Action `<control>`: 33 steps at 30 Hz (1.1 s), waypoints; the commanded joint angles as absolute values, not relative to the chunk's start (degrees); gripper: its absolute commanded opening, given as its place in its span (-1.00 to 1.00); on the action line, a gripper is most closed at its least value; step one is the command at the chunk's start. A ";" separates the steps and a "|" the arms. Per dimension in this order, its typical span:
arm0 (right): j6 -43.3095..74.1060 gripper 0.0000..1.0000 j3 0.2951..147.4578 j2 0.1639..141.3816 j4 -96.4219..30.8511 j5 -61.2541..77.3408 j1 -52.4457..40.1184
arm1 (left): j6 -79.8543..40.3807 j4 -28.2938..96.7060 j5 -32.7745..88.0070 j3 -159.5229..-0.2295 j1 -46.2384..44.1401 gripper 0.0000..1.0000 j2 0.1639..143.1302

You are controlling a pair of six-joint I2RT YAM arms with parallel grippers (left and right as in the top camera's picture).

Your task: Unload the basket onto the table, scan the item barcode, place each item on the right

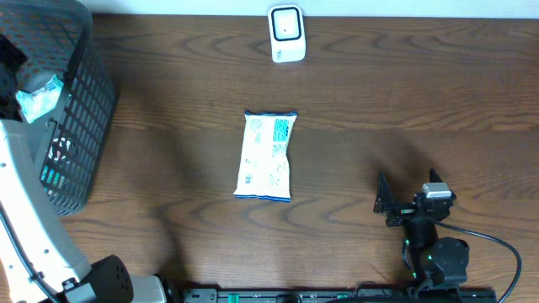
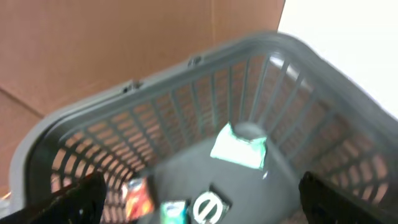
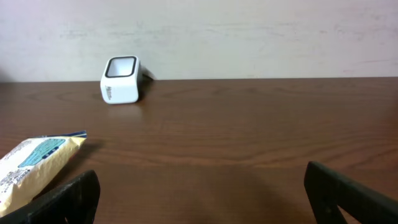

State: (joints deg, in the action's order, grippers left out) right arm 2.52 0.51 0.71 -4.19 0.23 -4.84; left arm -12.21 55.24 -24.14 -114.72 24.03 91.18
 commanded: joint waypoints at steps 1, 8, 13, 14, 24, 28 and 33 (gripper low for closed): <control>2.09 0.99 0.30 0.38 -4.29 0.34 -5.30 | -12.69 52.45 -24.25 -114.76 25.39 0.96 94.43; 2.09 0.99 0.30 0.38 -4.29 0.34 -5.30 | -12.49 47.55 -24.21 -114.76 28.64 0.96 103.61; 2.09 0.98 0.30 0.38 -4.29 0.34 -5.30 | -4.36 44.99 -21.39 -114.76 30.15 0.96 109.49; 2.09 0.98 0.30 0.38 -4.29 0.34 -5.30 | -2.20 44.58 -20.99 -114.76 30.22 0.96 110.54; 2.09 0.98 0.30 0.38 -4.29 0.34 -5.30 | 20.29 42.96 -21.04 -114.76 30.22 0.96 120.92; 2.09 0.99 0.30 0.38 -4.29 0.34 -5.30 | 26.63 42.98 -21.02 -114.74 30.09 0.96 124.44; 2.09 0.99 0.30 0.38 -4.29 0.34 -5.30 | 33.63 42.89 -20.99 -114.69 30.04 0.99 126.80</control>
